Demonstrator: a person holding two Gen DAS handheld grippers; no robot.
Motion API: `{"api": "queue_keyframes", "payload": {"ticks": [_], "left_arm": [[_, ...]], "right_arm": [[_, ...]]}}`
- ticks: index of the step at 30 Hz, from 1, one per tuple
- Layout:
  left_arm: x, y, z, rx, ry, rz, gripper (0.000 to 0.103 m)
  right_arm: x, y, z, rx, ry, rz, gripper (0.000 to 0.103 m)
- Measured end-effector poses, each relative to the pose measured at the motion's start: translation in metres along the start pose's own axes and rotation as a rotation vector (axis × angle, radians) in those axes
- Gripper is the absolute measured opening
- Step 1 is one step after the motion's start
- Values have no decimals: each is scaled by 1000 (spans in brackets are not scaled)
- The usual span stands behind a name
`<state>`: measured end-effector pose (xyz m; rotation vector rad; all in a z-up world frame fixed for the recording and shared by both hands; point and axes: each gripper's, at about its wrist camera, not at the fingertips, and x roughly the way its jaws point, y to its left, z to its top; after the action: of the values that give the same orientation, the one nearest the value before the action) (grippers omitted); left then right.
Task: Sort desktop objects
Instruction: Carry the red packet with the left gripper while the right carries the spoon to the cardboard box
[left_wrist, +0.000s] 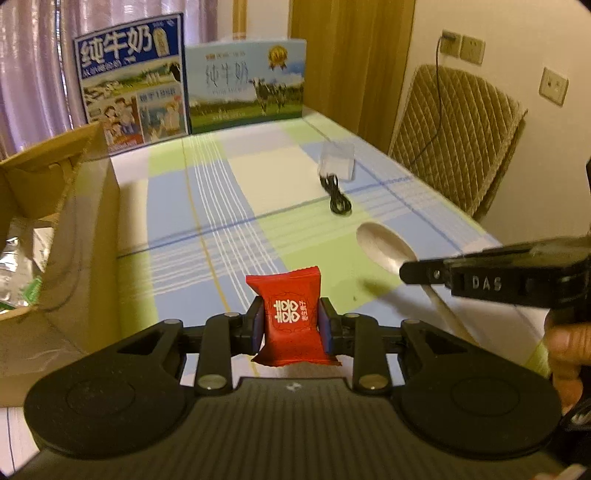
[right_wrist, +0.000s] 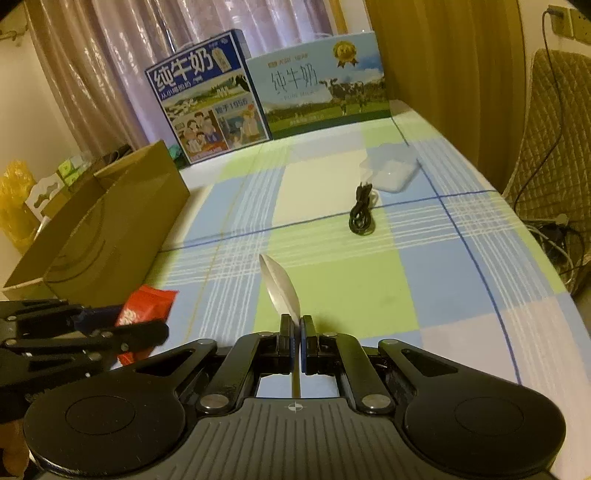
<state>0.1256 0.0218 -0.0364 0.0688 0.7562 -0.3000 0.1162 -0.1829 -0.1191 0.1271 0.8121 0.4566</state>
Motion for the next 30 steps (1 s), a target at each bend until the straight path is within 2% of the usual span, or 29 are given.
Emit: {"api": "queue_keyframes", "payload": {"ticks": [5, 11, 19, 30], "left_arm": [[-25, -1, 2, -37, -33, 18, 25], [-49, -4, -1, -60, -38, 46, 25], [-84, -2, 3, -58, -87, 69, 25], [-115, 43, 9, -83, -124, 140, 25]], "right_arm": [[-18, 10, 0, -9, -25, -1, 0], [-33, 27, -3, -36, -43, -1, 0], [-54, 45, 2, -62, -82, 15, 0], [-56, 77, 23, -121, -102, 62, 0]]}}
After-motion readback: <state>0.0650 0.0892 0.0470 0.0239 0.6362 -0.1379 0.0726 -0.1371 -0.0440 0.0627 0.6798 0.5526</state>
